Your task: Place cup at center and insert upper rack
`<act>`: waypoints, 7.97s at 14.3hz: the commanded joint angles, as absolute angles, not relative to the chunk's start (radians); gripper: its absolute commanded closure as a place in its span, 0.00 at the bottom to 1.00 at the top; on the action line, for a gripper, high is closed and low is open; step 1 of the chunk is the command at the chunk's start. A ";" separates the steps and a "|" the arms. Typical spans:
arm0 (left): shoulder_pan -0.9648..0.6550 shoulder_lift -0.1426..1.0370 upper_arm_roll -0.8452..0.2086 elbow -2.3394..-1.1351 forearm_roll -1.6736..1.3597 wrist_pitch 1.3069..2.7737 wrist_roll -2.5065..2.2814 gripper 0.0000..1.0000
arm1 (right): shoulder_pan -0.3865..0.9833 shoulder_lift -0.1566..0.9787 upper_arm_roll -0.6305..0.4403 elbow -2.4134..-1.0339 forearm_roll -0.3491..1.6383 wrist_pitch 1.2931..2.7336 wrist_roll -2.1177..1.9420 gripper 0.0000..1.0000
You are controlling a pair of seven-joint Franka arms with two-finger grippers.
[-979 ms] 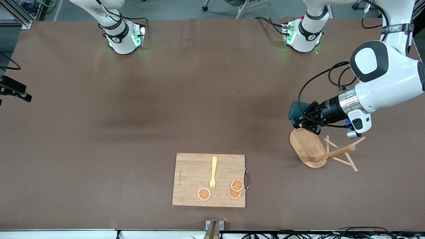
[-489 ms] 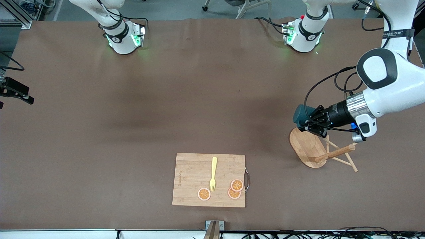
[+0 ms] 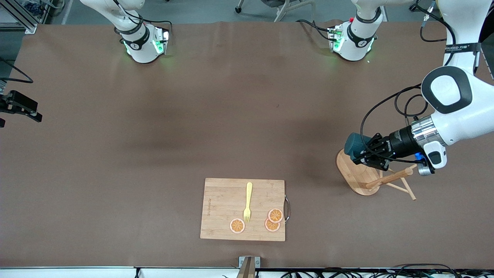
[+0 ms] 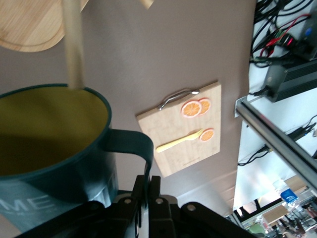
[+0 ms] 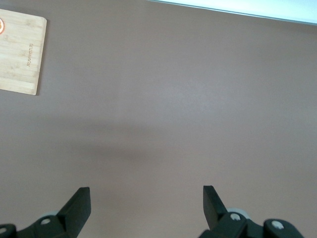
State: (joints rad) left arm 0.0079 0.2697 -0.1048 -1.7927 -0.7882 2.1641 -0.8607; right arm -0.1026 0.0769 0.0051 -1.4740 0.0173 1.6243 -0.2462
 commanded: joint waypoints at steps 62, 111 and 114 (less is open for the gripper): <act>0.136 -0.054 -0.176 -1.671 -0.016 1.795 -0.027 0.00 | 0.005 -0.138 0.005 -1.655 -0.011 1.588 -0.017 0.00; -0.126 0.029 0.077 -1.453 -0.023 1.539 -0.052 0.00 | -0.011 -0.202 -0.003 -1.786 -0.021 1.701 -0.008 0.00; -0.046 0.034 0.022 -1.445 -0.021 1.539 -0.045 0.00 | -0.011 -0.209 -0.005 -1.779 -0.021 1.675 -0.011 0.00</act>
